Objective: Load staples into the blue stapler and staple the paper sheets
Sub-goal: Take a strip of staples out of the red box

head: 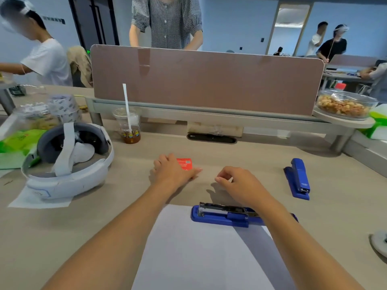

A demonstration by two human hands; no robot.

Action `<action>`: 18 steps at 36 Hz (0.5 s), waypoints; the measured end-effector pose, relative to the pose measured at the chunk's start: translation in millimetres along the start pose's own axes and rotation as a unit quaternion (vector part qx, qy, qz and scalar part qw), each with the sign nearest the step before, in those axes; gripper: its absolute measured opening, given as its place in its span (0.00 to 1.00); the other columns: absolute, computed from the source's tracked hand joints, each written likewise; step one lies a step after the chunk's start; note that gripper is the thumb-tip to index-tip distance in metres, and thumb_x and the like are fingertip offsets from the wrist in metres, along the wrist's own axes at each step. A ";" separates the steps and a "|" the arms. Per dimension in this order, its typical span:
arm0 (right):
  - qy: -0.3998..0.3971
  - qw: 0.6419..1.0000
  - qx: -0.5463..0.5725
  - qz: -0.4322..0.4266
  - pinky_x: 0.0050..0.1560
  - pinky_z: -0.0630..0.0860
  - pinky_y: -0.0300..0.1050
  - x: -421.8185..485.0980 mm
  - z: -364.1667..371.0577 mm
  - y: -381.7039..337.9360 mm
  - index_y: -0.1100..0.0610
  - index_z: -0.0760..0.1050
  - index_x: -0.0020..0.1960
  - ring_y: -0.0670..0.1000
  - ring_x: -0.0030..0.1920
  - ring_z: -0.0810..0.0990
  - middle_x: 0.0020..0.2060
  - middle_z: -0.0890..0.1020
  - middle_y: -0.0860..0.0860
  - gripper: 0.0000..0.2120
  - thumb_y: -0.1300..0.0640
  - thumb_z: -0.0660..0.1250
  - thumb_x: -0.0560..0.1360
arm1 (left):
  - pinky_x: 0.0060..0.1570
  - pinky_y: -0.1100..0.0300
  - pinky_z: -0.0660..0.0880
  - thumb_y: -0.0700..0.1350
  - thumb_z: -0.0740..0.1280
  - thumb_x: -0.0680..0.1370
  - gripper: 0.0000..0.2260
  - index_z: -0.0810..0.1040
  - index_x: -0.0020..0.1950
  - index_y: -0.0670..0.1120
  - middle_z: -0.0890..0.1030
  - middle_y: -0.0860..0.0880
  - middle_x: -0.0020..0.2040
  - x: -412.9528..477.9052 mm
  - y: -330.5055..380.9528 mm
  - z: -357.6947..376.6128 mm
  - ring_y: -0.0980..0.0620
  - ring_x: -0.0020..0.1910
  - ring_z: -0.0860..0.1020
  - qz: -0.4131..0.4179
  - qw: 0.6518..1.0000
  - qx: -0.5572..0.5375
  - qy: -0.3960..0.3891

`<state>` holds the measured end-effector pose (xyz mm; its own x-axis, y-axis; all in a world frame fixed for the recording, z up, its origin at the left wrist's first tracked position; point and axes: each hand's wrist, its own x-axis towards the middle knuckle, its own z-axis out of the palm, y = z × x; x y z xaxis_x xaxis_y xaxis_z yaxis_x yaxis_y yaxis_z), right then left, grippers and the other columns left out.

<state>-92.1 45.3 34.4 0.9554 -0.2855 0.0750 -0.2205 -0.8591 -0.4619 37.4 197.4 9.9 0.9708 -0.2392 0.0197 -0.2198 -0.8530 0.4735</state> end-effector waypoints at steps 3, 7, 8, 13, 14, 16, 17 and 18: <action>0.000 1.000 0.008 0.007 0.51 0.77 0.46 1.8 3.1 1.5 0.49 0.79 0.55 0.47 0.48 0.78 0.48 0.81 0.45 0.10 0.47 0.62 0.79 | 0.68 0.42 0.65 0.71 0.72 0.64 0.50 0.53 0.79 0.57 0.56 0.46 0.78 5.4 2.2 3.7 0.40 0.74 0.59 0.053 0.998 0.029 -0.035; -0.007 1.000 0.017 0.009 0.46 0.75 0.41 0.7 7.0 4.2 0.49 0.78 0.54 0.45 0.46 0.77 0.47 0.81 0.45 0.09 0.49 0.61 0.80 | 0.68 0.44 0.66 0.67 0.72 0.68 0.41 0.62 0.77 0.58 0.65 0.49 0.74 19.5 -5.8 -2.3 0.42 0.70 0.62 0.109 0.987 0.072 -0.093; -0.008 1.000 0.018 0.009 0.46 0.74 0.40 0.6 7.3 4.9 0.49 0.79 0.53 0.44 0.46 0.77 0.47 0.82 0.45 0.08 0.50 0.61 0.80 | 0.68 0.46 0.66 0.66 0.73 0.68 0.39 0.64 0.76 0.57 0.68 0.49 0.72 23.9 -9.4 -4.6 0.43 0.68 0.64 0.119 0.985 0.073 -0.105; 0.005 0.999 0.031 0.015 0.49 0.76 0.42 1.6 6.1 4.8 0.48 0.80 0.53 0.45 0.46 0.78 0.45 0.82 0.44 0.08 0.51 0.62 0.79 | 0.66 0.48 0.68 0.63 0.75 0.67 0.38 0.68 0.74 0.54 0.72 0.51 0.67 22.1 -17.4 -12.6 0.46 0.65 0.68 0.147 0.981 0.052 -0.111; 0.008 0.999 0.039 0.014 0.48 0.75 0.41 1.8 5.6 4.2 0.49 0.80 0.53 0.45 0.46 0.78 0.45 0.82 0.44 0.08 0.51 0.63 0.79 | 0.66 0.48 0.69 0.63 0.75 0.67 0.38 0.68 0.74 0.54 0.72 0.51 0.67 19.6 -17.6 -13.2 0.46 0.66 0.68 0.156 0.981 0.054 -0.104; 0.017 0.998 0.060 0.012 0.46 0.72 0.39 1.9 4.6 2.6 0.49 0.80 0.52 0.43 0.46 0.77 0.44 0.81 0.43 0.07 0.52 0.63 0.79 | 0.66 0.48 0.69 0.63 0.75 0.67 0.38 0.68 0.74 0.54 0.72 0.51 0.69 13.5 -17.1 -16.0 0.48 0.66 0.69 0.173 0.978 0.059 -0.097; 0.024 0.997 0.073 0.012 0.45 0.72 0.38 2.0 3.9 1.8 0.49 0.81 0.52 0.43 0.46 0.77 0.43 0.81 0.42 0.07 0.52 0.64 0.79 | 0.65 0.50 0.70 0.63 0.76 0.67 0.38 0.68 0.74 0.54 0.72 0.52 0.69 9.7 -16.7 -18.6 0.48 0.66 0.70 0.181 0.977 0.056 -0.093; 0.032 0.995 0.090 0.013 0.45 0.72 0.38 2.2 3.3 0.9 0.48 0.81 0.51 0.42 0.45 0.77 0.43 0.81 0.42 0.07 0.53 0.64 0.79 | 0.65 0.51 0.70 0.62 0.76 0.67 0.38 0.69 0.73 0.54 0.73 0.52 0.68 6.7 -16.8 -21.4 0.49 0.66 0.70 0.187 0.977 0.052 -0.089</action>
<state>-89.6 45.3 31.3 0.9342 -0.3379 0.1145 -0.2005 -0.7628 -0.6147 49.7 220.1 20.9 0.7909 -0.6117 0.0157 -0.5727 -0.7309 0.3712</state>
